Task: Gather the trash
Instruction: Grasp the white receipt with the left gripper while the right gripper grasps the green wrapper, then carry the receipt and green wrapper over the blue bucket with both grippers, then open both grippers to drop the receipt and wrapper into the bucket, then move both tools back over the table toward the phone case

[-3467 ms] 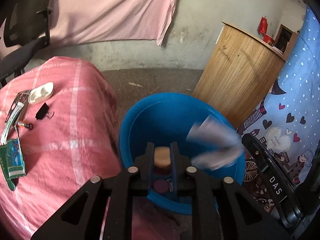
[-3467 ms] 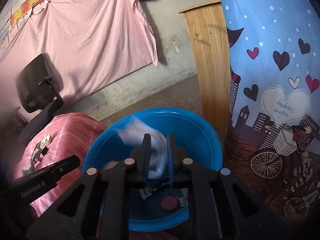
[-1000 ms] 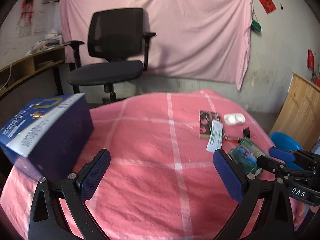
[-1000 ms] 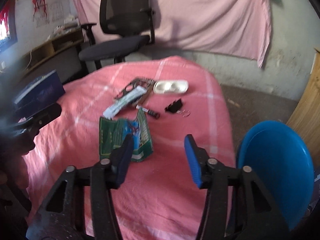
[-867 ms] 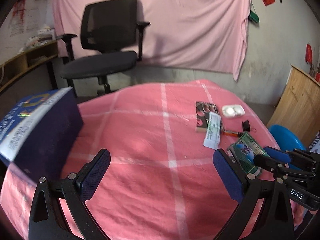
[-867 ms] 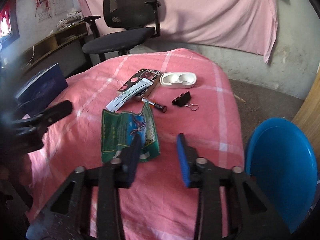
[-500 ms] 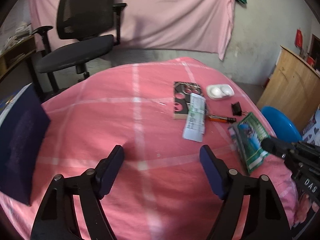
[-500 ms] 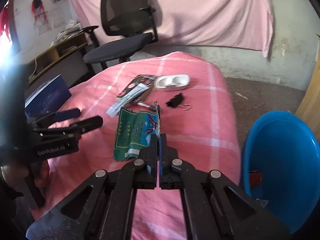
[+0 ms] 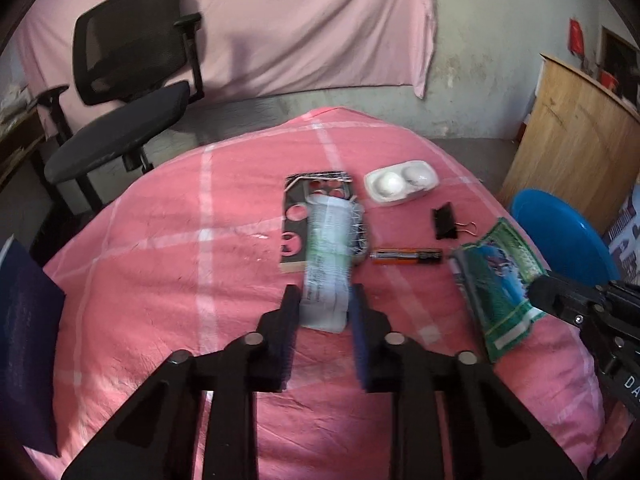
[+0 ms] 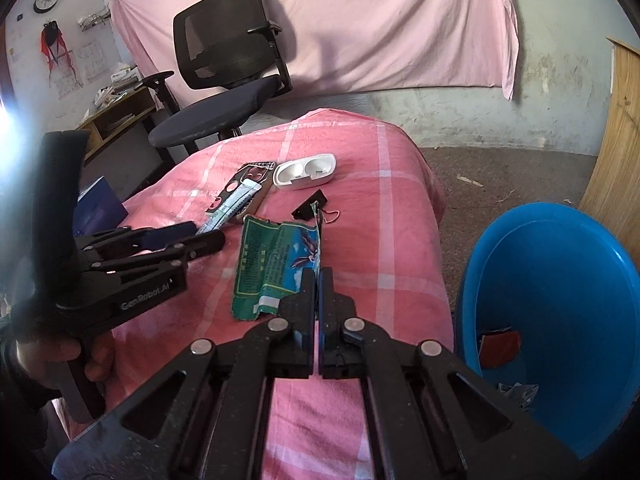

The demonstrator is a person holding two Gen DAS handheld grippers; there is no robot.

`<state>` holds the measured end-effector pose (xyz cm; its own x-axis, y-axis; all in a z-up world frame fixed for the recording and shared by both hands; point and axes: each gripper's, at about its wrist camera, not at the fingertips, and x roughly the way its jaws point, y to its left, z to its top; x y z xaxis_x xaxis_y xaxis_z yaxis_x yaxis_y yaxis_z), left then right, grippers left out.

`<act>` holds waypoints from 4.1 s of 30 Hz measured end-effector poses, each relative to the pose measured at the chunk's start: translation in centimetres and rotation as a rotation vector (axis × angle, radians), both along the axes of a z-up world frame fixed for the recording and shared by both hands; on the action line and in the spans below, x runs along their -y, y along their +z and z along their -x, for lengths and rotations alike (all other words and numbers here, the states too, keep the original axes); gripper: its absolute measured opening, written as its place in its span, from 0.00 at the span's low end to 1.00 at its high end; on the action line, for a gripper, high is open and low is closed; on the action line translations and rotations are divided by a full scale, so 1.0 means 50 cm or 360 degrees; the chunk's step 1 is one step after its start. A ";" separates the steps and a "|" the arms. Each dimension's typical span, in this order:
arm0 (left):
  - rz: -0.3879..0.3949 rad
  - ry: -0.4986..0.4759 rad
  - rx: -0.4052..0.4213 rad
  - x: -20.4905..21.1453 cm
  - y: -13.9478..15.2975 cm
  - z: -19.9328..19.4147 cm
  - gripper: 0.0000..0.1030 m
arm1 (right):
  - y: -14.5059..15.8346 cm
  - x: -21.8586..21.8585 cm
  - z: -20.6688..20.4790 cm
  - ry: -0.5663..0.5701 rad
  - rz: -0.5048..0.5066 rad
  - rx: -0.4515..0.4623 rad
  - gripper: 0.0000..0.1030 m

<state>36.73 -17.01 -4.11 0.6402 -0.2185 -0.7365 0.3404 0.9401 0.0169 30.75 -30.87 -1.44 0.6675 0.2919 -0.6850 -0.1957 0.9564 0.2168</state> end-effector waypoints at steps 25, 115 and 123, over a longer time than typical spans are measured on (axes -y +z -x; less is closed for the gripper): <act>0.0468 0.0034 0.0751 0.072 0.184 0.222 0.19 | 0.163 0.116 0.224 -0.0322 -0.0007 0.1020 0.13; 0.0362 0.0478 0.0860 -0.123 0.172 0.245 0.98 | 0.154 0.010 0.162 -0.0263 0.0157 0.1072 1.00; 0.0296 0.0452 0.0691 -0.141 0.126 0.167 0.98 | 0.107 -0.011 0.072 -0.0242 0.0188 0.0747 1.00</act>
<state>28.40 -9.98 2.21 0.9294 -0.0939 -0.3570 0.0715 0.9946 -0.0757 27.16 -30.30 3.89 0.9402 0.1062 -0.3235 -0.1029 0.9943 0.0273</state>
